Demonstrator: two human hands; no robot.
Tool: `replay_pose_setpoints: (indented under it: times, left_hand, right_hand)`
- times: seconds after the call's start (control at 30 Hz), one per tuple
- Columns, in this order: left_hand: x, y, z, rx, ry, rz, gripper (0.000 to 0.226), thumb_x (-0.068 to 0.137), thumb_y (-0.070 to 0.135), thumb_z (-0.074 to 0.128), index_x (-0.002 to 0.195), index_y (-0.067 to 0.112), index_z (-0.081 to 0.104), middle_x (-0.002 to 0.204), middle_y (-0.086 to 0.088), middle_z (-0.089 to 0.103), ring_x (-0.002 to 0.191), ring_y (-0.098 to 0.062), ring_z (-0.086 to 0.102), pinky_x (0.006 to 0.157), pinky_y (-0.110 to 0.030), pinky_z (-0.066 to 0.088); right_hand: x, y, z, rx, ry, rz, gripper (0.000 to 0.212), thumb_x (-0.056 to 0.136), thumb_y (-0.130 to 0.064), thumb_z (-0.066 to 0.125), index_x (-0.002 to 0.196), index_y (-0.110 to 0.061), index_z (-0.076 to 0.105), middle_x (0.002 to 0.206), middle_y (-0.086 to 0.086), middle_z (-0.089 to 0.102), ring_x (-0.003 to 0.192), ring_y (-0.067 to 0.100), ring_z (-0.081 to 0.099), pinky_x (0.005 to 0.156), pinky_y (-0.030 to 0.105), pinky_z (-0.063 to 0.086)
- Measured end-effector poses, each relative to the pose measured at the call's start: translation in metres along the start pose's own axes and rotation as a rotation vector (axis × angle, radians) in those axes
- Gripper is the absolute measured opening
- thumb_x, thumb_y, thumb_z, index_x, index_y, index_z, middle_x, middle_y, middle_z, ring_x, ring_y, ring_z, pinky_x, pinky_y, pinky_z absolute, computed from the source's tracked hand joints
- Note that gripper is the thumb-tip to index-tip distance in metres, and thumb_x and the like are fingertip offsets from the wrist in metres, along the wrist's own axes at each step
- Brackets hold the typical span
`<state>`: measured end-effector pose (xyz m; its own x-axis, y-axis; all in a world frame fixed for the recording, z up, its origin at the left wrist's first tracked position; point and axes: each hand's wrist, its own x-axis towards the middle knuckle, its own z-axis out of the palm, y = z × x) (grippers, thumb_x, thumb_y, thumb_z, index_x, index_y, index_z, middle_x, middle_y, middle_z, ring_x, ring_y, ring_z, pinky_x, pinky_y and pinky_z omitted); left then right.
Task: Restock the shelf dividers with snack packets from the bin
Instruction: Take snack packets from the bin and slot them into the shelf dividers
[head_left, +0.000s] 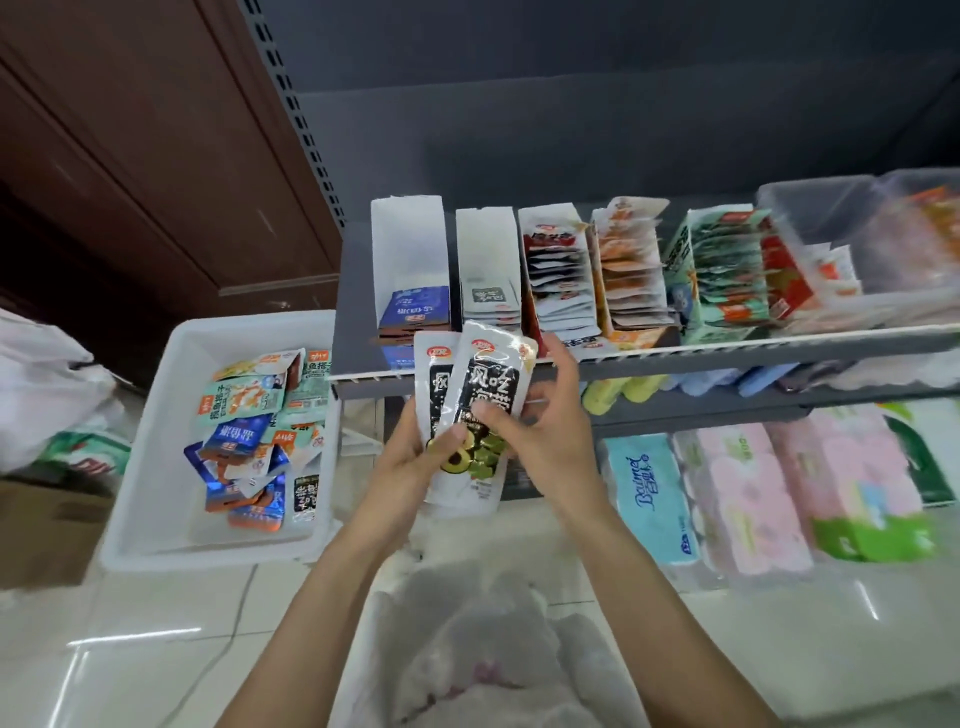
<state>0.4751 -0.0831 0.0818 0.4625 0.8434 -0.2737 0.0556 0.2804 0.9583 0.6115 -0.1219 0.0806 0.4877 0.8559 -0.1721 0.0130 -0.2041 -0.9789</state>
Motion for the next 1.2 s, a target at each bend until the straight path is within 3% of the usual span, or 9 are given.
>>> replay_pose_setpoints:
  times: [0.1, 0.27, 0.4, 0.53, 0.73, 0.83, 1.0, 1.1, 1.2]
  left_hand:
    - [0.005, 0.004, 0.014, 0.074, -0.074, 0.003, 0.04, 0.089, 0.01, 0.057, 0.125, 0.025, 0.05, 0.112, 0.012, 0.069, 0.105, -0.005, 0.063, 0.081, -0.017, 0.05]
    - [0.017, 0.009, 0.027, 0.066, -0.099, -0.059, 0.037, 0.091, 0.01, 0.056, 0.126, 0.023, 0.051, 0.113, 0.004, 0.07, 0.102, -0.015, 0.066, 0.085, -0.029, 0.055]
    - [0.039, 0.012, 0.016, -0.094, 0.07, -0.156, 0.038, 0.095, 0.007, 0.049, 0.127, 0.026, 0.056, 0.111, 0.003, 0.071, 0.102, -0.015, 0.067, 0.093, -0.038, 0.05]
    - [0.065, 0.02, -0.006, -0.132, 0.226, -0.08, 0.034, 0.094, 0.007, 0.053, 0.121, 0.026, 0.057, 0.113, 0.0, 0.07, 0.098, -0.015, 0.067, 0.092, -0.039, 0.049]
    - [0.093, 0.034, -0.026, -0.128, 0.289, 0.057, 0.036, 0.09, 0.011, 0.061, 0.122, 0.026, 0.055, 0.115, 0.002, 0.069, 0.11, -0.022, 0.063, 0.097, -0.048, 0.047]
    - [0.105, 0.04, -0.028, -0.143, 0.281, 0.09, 0.042, 0.088, 0.009, 0.064, 0.126, 0.022, 0.052, 0.115, 0.001, 0.069, 0.108, -0.022, 0.064, 0.09, -0.042, 0.052]
    - [0.125, 0.047, -0.028, -0.115, 0.277, 0.121, 0.049, 0.084, 0.005, 0.067, 0.128, 0.02, 0.05, 0.113, 0.003, 0.07, 0.102, -0.017, 0.067, 0.081, -0.035, 0.056]
    - [0.135, 0.049, -0.026, -0.08, 0.267, 0.131, 0.046, 0.082, 0.004, 0.07, 0.118, 0.026, 0.053, 0.109, 0.003, 0.07, 0.099, -0.016, 0.068, 0.079, -0.035, 0.056]
    - [0.142, 0.052, -0.022, -0.04, 0.222, 0.133, 0.047, 0.078, 0.005, 0.073, 0.113, 0.029, 0.053, 0.105, 0.004, 0.071, 0.094, -0.013, 0.069, 0.075, -0.029, 0.057]
  right_hand:
    - [0.009, 0.0, -0.034, 0.024, -0.048, 0.016, 0.073, 0.075, -0.014, 0.078, 0.132, -0.034, 0.036, 0.098, -0.007, 0.068, 0.083, 0.007, 0.067, 0.063, 0.024, 0.055]
    - [0.025, -0.006, -0.084, 0.029, -0.176, 0.108, 0.029, 0.084, -0.008, 0.069, 0.105, -0.015, 0.049, 0.094, 0.004, 0.068, 0.072, 0.009, 0.068, 0.049, 0.024, 0.053]
    - [0.038, -0.022, -0.109, 0.315, 0.026, 0.049, 0.018, 0.091, -0.001, 0.056, 0.104, -0.014, 0.053, 0.095, 0.003, 0.068, 0.078, 0.011, 0.069, 0.058, 0.025, 0.057]
    - [0.064, -0.04, -0.105, 0.371, 0.207, -0.12, 0.014, 0.097, -0.01, 0.049, 0.105, -0.018, 0.058, 0.094, 0.001, 0.07, 0.083, 0.016, 0.069, 0.07, 0.022, 0.056]
    - [0.136, -0.042, -0.039, -0.043, 0.069, -0.294, 0.014, 0.1, -0.022, 0.045, 0.103, -0.034, 0.05, 0.097, -0.004, 0.066, 0.088, 0.01, 0.067, 0.074, 0.02, 0.052]
    - [0.168, -0.022, -0.02, -0.486, 0.073, -0.448, 0.014, 0.096, -0.016, 0.052, 0.107, -0.016, 0.061, 0.098, -0.001, 0.067, 0.088, 0.015, 0.065, 0.075, 0.021, 0.053]
    - [0.176, -0.005, -0.011, -1.098, -0.092, -0.485, 0.028, 0.088, -0.004, 0.058, 0.113, -0.013, 0.07, 0.142, 0.007, 0.045, 0.131, 0.025, 0.036, 0.103, 0.036, 0.042]
    - [0.171, -0.029, -0.014, -0.727, -0.137, -0.423, 0.042, 0.091, -0.001, 0.049, 0.13, -0.015, 0.056, 0.139, 0.002, 0.046, 0.126, 0.018, 0.045, 0.106, 0.036, 0.04]
    - [0.172, -0.063, -0.017, -0.288, -0.242, -0.133, 0.053, 0.091, -0.026, 0.06, 0.14, -0.025, 0.039, 0.123, -0.006, 0.055, 0.1, 0.013, 0.064, 0.085, 0.038, 0.055]
